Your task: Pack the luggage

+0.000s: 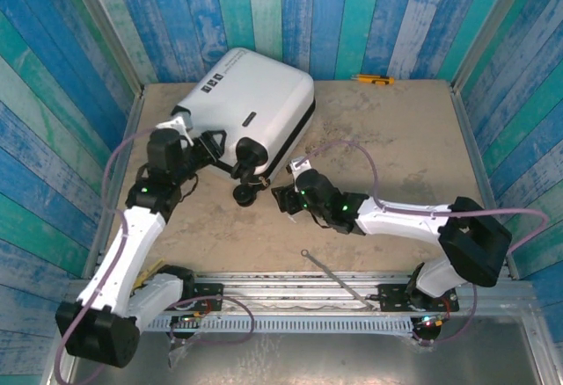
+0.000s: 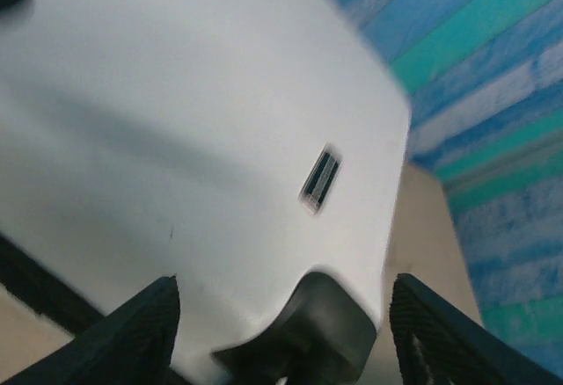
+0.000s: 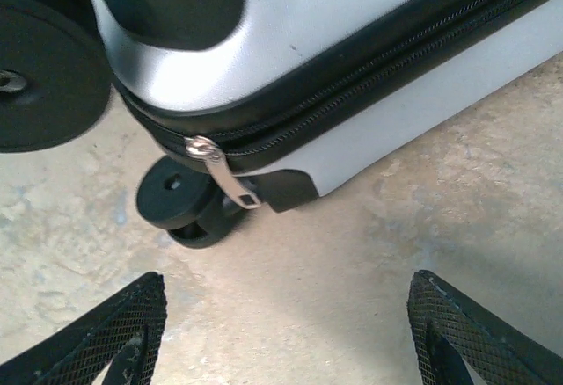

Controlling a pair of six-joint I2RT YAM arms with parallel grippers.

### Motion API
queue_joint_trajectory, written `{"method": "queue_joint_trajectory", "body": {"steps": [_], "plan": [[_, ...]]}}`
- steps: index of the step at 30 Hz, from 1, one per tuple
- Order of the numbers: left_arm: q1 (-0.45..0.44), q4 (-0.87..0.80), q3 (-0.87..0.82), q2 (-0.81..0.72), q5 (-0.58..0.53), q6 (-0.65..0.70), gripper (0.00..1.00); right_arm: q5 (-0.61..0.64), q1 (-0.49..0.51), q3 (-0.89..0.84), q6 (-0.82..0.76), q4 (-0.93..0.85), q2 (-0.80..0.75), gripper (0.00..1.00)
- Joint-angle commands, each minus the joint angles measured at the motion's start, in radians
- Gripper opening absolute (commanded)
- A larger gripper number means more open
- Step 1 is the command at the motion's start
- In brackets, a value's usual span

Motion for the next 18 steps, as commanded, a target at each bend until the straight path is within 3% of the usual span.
{"method": "queue_joint_trajectory", "body": {"steps": [1,6,13,18], "plan": [[0.001,-0.107,0.037,-0.023,-0.149,0.134,0.76,-0.193,-0.038,0.01,-0.128,0.1,0.06,0.75],[0.001,-0.117,0.042,-0.024,-0.172,0.176,0.83,-0.353,-0.082,0.123,-0.234,0.051,0.157,0.74],[0.002,-0.103,0.039,-0.037,-0.17,0.202,0.85,-0.504,-0.144,0.137,-0.213,0.147,0.231,0.72],[0.002,-0.102,0.048,-0.032,-0.17,0.225,0.86,-0.587,-0.164,0.146,-0.185,0.213,0.289,0.65]]}}
